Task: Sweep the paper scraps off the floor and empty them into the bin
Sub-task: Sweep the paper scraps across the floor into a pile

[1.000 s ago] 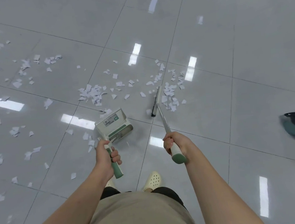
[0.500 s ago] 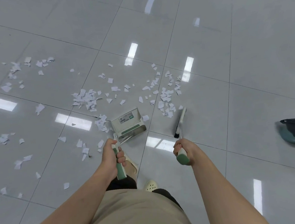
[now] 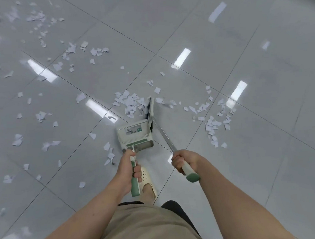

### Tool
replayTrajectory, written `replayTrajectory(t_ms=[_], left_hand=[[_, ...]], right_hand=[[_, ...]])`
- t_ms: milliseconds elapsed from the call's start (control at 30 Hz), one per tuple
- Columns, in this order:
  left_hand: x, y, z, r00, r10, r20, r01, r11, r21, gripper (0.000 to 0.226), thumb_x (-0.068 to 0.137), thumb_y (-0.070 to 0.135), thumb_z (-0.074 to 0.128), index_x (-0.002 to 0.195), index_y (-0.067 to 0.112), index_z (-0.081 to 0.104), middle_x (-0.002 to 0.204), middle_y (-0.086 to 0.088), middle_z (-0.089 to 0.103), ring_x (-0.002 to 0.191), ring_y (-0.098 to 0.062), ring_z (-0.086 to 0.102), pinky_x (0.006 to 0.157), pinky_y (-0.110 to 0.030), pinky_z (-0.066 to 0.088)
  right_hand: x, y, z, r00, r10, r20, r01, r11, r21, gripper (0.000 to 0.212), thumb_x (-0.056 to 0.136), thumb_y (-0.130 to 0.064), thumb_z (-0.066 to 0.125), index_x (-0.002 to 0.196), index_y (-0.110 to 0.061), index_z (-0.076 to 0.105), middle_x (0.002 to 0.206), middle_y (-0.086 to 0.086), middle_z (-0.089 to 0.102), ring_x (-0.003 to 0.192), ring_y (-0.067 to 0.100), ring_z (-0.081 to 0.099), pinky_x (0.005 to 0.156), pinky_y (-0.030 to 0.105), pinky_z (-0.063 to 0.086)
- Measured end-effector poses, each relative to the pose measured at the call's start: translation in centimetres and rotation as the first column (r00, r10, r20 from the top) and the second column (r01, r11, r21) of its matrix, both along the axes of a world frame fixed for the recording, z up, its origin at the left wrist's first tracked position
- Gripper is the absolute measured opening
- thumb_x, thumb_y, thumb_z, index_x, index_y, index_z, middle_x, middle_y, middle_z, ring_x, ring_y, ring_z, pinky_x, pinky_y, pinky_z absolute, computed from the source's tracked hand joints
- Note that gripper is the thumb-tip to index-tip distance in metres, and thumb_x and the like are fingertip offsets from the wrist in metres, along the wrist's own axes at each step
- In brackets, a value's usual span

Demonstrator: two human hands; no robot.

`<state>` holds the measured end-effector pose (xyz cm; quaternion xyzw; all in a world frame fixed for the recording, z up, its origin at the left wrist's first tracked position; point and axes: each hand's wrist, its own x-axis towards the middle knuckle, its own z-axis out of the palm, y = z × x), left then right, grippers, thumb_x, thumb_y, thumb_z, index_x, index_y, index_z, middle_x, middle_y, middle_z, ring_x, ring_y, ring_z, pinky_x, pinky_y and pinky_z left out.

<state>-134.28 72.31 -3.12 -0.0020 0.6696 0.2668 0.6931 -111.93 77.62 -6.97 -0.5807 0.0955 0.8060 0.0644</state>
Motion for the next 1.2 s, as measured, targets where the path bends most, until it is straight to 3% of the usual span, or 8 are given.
replayTrajectory(t_ms=[100,167,300,467,733,1000,1200], left_hand=[[-0.5,1.2,-0.1,0.999,0.030,-0.030,-0.029,0.999,0.032,0.021,0.091,0.035,0.047,0.082,0.017,0.040,0.054,0.001,0.029,0.042,-0.015,0.025,0.041,-0.023,0.031],[-0.5,1.6,-0.2,0.998,0.041,-0.047,-0.039,0.998,0.039,0.020,0.091,0.034,0.048,0.083,0.017,0.040,0.053,0.001,0.030,0.042,-0.016,0.026,0.043,-0.024,0.032],[0.7,2.1,0.1,0.997,0.043,-0.068,-0.038,0.997,0.073,0.017,0.091,0.034,0.047,0.083,0.019,0.043,0.054,0.000,0.030,0.044,-0.016,0.026,0.046,-0.026,0.031],[4.4,2.4,0.4,0.996,0.083,-0.034,-0.080,0.994,0.076,0.020,0.089,0.035,0.049,0.080,0.018,0.042,0.051,0.001,0.030,0.042,-0.016,0.026,0.049,-0.029,0.028],[15.8,1.6,0.9,0.990,0.138,0.037,-0.140,0.988,0.058,0.023,0.088,0.037,0.049,0.077,0.019,0.040,0.050,0.004,0.029,0.037,-0.014,0.025,0.039,-0.021,0.028],[26.0,0.3,-0.1,0.998,0.056,0.032,-0.057,0.998,0.023,0.026,0.088,0.038,0.047,0.074,0.018,0.040,0.049,0.005,0.029,0.038,-0.013,0.023,0.039,-0.020,0.025],[28.9,0.4,0.2,0.998,0.061,-0.013,-0.061,0.998,0.014,0.027,0.089,0.039,0.046,0.072,0.019,0.042,0.048,0.006,0.028,0.036,-0.012,0.023,0.040,-0.019,0.023]], right_hand=[[-0.1,2.5,0.2,0.981,-0.104,-0.165,0.100,0.994,-0.032,0.058,0.052,0.018,0.073,0.063,-0.020,0.031,0.046,-0.004,0.032,0.029,0.009,0.032,0.027,0.019,0.032],[-0.2,3.1,0.8,0.963,-0.136,-0.231,0.131,0.991,-0.036,0.056,0.053,0.017,0.073,0.061,-0.020,0.032,0.045,-0.005,0.032,0.028,0.010,0.033,0.028,0.018,0.032],[1.6,2.5,2.3,0.963,-0.225,-0.149,0.226,0.974,-0.008,0.032,0.078,0.003,0.053,0.060,-0.018,0.035,0.046,-0.005,0.033,0.029,0.007,0.031,0.028,0.017,0.030],[7.9,0.4,4.7,0.912,-0.402,-0.076,0.407,0.912,0.058,0.029,0.080,0.002,0.049,0.064,-0.018,0.034,0.046,-0.006,0.031,0.029,0.005,0.030,0.028,0.014,0.028],[24.0,-4.0,7.2,0.842,-0.507,0.185,0.485,0.861,0.156,0.029,0.089,0.003,0.039,0.070,-0.019,0.031,0.045,-0.005,0.030,0.028,0.006,0.029,0.026,0.015,0.027],[35.9,-7.7,5.9,0.807,-0.413,0.422,0.376,0.911,0.173,0.026,0.085,0.005,0.043,0.075,-0.017,0.033,0.048,-0.003,0.031,0.029,0.009,0.033,0.028,0.015,0.030],[35.4,-7.7,4.1,0.882,-0.252,0.398,0.232,0.968,0.099,0.021,0.087,0.004,0.043,0.073,-0.011,0.041,0.051,0.001,0.037,0.032,0.010,0.038,0.030,0.017,0.035]])
